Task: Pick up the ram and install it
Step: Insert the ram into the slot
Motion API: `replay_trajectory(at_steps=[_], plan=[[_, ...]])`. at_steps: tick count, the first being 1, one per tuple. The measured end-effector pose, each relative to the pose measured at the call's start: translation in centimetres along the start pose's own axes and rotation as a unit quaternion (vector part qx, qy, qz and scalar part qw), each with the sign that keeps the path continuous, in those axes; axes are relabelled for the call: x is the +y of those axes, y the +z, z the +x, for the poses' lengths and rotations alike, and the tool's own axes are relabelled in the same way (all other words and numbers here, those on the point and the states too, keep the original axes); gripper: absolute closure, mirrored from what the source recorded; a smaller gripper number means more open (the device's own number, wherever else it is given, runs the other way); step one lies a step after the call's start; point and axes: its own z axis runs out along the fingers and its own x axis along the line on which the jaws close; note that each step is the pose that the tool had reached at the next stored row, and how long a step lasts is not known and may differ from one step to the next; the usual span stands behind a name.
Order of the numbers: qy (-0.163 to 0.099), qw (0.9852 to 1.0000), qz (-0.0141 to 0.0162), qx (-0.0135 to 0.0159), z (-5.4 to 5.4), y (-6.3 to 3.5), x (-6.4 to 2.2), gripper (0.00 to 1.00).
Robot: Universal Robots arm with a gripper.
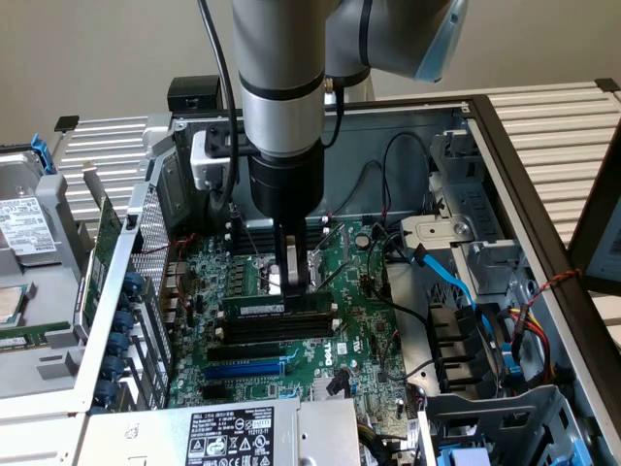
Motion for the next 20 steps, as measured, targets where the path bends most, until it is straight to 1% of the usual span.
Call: replay_trajectory(at_steps=[15,20], plan=[[0.0,1.0,-0.0001,0.0017,0.07,0.63,0.0,0.86],[0.002,1.0,0.0002,0.0015,0.07,0.67,0.01,0.86]])
